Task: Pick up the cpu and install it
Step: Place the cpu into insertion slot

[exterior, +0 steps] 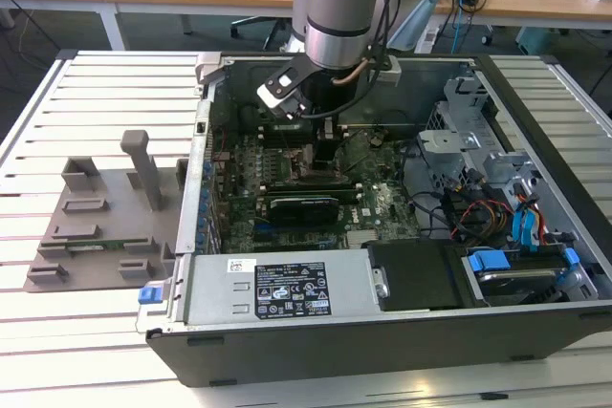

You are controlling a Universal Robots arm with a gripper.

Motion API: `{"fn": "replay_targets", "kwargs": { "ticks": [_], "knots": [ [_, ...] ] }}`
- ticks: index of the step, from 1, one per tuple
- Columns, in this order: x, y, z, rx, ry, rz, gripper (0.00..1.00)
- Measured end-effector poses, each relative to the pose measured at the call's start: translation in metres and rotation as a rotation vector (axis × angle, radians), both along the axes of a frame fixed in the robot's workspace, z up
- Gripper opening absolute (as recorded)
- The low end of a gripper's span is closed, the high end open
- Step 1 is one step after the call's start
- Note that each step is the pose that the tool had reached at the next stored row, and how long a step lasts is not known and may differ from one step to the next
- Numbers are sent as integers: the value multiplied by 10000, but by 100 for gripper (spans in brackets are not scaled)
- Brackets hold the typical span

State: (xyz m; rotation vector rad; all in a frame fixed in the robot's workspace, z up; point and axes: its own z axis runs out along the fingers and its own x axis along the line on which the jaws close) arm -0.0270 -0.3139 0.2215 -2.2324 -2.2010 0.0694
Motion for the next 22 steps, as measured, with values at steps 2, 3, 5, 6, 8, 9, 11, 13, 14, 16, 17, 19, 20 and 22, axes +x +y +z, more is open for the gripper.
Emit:
{"fn": "replay_targets", "kwargs": {
  "ticks": [2,3,5,6,8,9,11,13,14,16,17,19,20,22],
  "knots": [
    [-1,2,-15,0,0,108,55],
    [-2,2,-25,1,-1,108,55],
    [-5,3,-47,1,-1,110,55],
    [-6,3,-57,1,-1,110,55],
    [-8,4,-76,0,-1,109,55],
    [-9,4,-84,0,0,110,55],
    [-12,5,-105,1,0,108,55],
    [-21,6,-123,0,-1,113,55],
    [-32,7,-141,0,0,138,55],
    [-37,11,-157,0,0,148,55],
    [-37,15,-171,0,0,161,55],
    [-37,22,-185,0,0,185,55],
    [-37,26,-191,0,0,202,55],
    [-37,33,-213,0,0,240,55]
  ]
}}
